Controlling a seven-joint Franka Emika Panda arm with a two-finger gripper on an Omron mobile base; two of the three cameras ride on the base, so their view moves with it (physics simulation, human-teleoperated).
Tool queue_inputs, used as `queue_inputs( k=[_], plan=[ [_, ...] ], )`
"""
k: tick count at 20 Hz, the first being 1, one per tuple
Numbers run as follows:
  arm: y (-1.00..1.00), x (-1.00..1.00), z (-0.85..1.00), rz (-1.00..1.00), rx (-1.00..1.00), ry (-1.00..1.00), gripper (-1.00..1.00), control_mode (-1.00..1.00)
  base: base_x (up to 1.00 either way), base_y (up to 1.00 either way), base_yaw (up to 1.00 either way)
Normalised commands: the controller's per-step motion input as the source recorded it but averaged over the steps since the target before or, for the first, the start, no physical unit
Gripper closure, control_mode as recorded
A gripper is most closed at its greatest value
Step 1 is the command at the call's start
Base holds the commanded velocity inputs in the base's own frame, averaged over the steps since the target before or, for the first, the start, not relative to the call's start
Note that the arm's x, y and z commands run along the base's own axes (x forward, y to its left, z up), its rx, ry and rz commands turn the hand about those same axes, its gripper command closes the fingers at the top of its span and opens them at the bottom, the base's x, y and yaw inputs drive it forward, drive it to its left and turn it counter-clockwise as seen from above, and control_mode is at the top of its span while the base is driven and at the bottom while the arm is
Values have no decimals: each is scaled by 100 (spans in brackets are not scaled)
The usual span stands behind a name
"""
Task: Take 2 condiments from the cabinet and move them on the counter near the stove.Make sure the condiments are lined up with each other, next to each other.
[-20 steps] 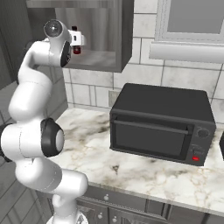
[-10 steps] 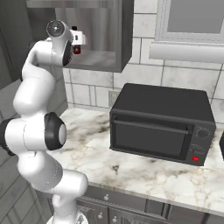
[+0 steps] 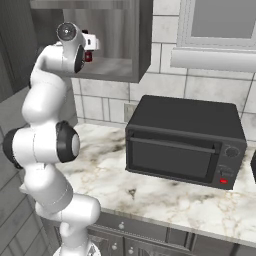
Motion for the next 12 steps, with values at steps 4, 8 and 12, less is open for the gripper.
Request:
queue_inputs(
  k=[4, 8, 12],
  plan=[
    [2, 23, 0, 0, 0, 0, -100, -100, 0, 0, 0],
    [4, 23, 0, 0, 0, 0, -100, -100, 0, 0, 0],
    [5, 24, 0, 0, 0, 1, -100, -100, 0, 0, 0]
  ],
)
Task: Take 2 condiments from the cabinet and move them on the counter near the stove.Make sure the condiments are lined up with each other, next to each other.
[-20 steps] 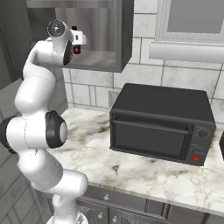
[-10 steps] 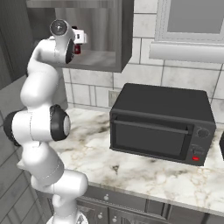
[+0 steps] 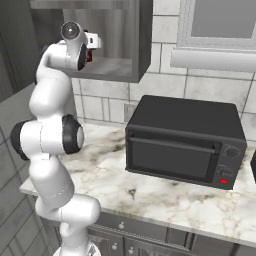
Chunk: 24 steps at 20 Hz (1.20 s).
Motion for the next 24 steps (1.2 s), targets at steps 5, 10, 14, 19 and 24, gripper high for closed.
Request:
queue_inputs(
  k=[5, 10, 14, 19, 24],
  plan=[
    [10, 26, 0, 0, 0, 3, -100, -100, 0, 0, 0],
    [6, 25, 0, 0, 0, 2, -100, -100, 0, 0, 0],
    [1, 25, 0, 0, 0, 2, -100, -100, 0, 0, 0],
    [1, 23, 0, 0, 0, 0, -100, -100, 0, 0, 0],
    [3, 19, -3, 0, 0, 0, -100, -100, 0, 0, 0]
  ],
)
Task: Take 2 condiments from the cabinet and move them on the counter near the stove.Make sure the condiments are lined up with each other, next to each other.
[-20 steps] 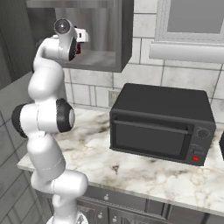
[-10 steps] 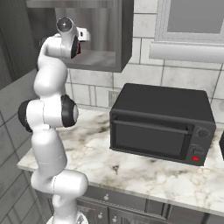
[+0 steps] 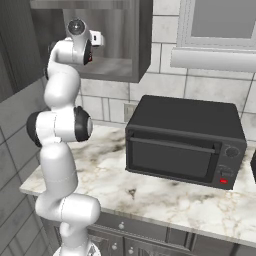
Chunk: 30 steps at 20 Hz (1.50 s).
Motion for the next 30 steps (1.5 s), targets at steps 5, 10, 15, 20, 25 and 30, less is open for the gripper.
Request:
queue_inputs(
  k=[5, 10, 15, 20, 25, 30],
  plan=[
    [3, 11, -6, 0, 0, 0, -100, -100, 0, 0, 0],
    [3, 1, -12, 0, 0, 0, 100, -100, 0, 0, 0],
    [0, 0, -33, 0, 0, 0, 100, -100, 0, 0, 0],
    [0, 0, -28, 0, 0, -3, 100, -100, 0, 0, 0],
    [0, -10, -10, 0, 0, -8, 100, -100, 0, 0, 0],
    [-4, -41, -1, 0, 0, -5, 100, -100, 0, 0, 0]
  ],
)
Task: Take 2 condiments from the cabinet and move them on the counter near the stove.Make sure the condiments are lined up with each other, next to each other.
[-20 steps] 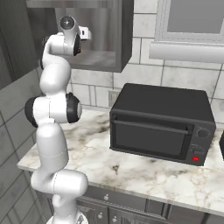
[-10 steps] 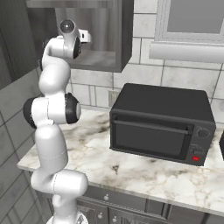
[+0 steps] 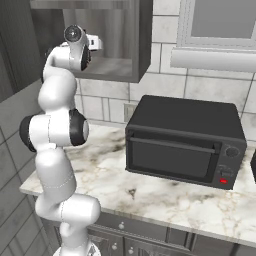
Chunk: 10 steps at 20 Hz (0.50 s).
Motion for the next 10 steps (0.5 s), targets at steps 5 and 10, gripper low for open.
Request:
queue_inputs(
  k=[5, 10],
  plan=[
    [-23, -83, 0, 0, 0, 0, 100, -100, 0, 0, 0],
    [-41, -98, 0, 0, 0, -1, 100, -100, 0, 0, 0]
  ],
)
